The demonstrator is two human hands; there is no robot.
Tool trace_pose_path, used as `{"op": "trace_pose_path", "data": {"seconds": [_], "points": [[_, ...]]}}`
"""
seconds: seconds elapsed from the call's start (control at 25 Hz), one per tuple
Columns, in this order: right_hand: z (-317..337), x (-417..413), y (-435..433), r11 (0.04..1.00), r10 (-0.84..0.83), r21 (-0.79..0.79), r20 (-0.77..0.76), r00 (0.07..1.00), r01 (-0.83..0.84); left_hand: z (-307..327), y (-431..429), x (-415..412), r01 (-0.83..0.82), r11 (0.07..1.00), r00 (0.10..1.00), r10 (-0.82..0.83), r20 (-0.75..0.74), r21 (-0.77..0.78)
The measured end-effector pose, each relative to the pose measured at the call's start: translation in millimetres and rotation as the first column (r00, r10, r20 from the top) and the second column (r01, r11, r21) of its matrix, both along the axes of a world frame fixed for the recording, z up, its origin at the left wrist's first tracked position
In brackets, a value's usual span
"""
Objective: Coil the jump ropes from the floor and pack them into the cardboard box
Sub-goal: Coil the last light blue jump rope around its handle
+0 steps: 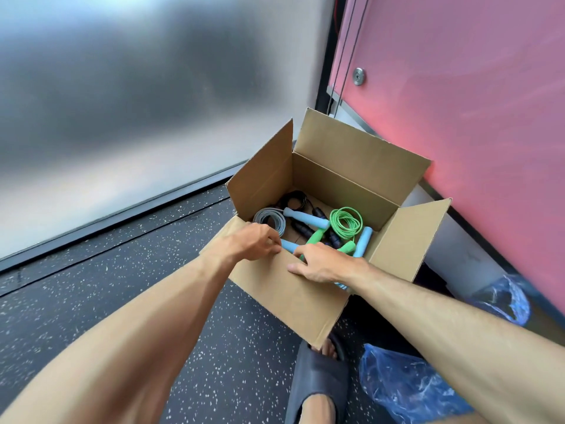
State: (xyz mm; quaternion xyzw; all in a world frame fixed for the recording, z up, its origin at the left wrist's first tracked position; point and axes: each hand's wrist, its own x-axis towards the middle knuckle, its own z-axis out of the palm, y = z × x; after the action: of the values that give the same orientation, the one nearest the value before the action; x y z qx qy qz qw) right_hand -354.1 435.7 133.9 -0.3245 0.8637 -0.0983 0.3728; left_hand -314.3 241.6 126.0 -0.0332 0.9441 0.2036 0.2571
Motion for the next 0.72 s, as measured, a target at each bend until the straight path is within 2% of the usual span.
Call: {"op": "trace_pose_path", "data": {"seconds": [0.16,0.32,0.48,0.72], "points": [[5,21,-6,0.999,0.042,-0.021,-0.128,0.991,-0.045,-9,-7,31,-0.029,0.999,0.996,0.028,-0.079,-0.018],[-4,71,-16,0.989,0.134,0.067,-0.084,0.987,-0.128,-16,-17,92,-0.134,0.990,0.974,0.123,-0.189,-0.050],[-9,110,-38,0.978,0.211,0.029,-0.118,0.970,-0.209,-11,-28,153,-0.245,0.966,0.940,0.218,-0.262,-0.076],[-12,180,-80,0.918,0.391,-0.007,-0.162,0.906,-0.397,-9,-43,264,-0.519,0.854,0.830,0.499,-0.251,-0.017]]}}
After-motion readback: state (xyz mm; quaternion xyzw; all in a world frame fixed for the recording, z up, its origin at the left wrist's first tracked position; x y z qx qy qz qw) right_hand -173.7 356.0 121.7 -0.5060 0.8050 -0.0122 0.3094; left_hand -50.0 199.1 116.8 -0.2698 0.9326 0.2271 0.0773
